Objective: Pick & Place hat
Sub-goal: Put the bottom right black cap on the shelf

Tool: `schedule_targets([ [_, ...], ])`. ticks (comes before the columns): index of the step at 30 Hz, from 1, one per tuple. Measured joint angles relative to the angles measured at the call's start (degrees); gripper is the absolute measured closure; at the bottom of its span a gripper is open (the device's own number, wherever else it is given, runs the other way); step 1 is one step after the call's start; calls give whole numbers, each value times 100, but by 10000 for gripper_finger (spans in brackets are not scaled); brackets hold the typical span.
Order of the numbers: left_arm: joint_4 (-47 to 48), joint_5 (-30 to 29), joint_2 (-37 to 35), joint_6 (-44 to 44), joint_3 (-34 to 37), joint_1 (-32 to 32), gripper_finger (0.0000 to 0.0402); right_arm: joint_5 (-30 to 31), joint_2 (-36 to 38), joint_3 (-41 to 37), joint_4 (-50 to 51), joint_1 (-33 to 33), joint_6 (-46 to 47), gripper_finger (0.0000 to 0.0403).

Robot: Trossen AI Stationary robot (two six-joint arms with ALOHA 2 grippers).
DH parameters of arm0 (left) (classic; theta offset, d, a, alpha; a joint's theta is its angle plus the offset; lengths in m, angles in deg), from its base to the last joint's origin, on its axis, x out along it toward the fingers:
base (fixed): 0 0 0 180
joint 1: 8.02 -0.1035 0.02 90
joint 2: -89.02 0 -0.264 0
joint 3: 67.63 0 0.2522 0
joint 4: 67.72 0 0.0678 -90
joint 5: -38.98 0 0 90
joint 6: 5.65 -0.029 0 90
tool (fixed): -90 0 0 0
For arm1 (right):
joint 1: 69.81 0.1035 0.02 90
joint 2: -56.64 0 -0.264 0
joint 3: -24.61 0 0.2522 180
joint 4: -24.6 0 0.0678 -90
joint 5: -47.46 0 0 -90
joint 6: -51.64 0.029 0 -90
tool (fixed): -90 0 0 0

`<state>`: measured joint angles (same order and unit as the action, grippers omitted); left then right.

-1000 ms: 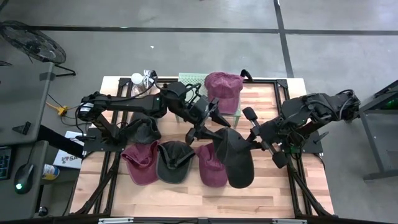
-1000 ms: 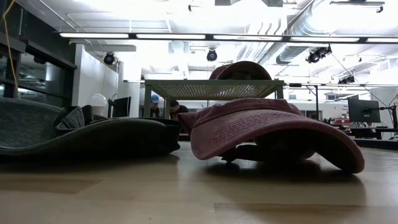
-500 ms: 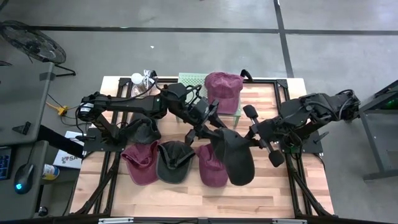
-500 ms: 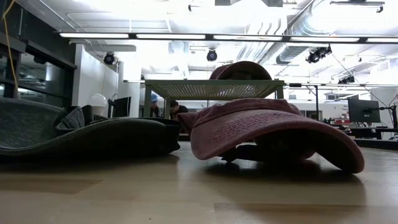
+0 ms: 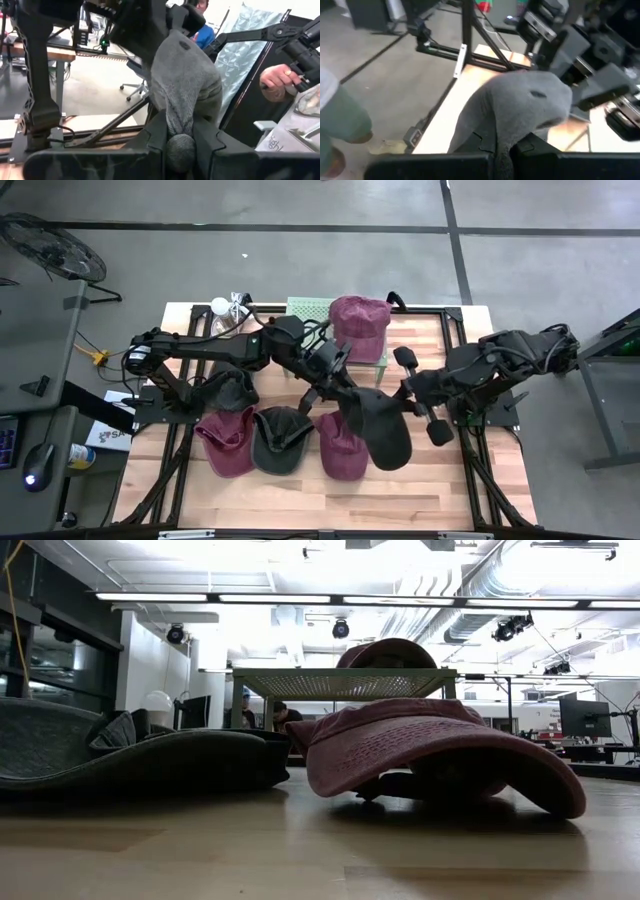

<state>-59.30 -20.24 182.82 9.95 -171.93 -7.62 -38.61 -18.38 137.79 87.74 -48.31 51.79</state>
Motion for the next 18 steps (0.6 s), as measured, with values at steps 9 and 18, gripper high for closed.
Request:
schedule_targets([
  [9,280,-198,-8,266,0,-2,357,380,6,0,136,0,586,379],
  [18,1179,-771,-382,375,0,-2,357,774,54,0,600,-2,1206,325],
])
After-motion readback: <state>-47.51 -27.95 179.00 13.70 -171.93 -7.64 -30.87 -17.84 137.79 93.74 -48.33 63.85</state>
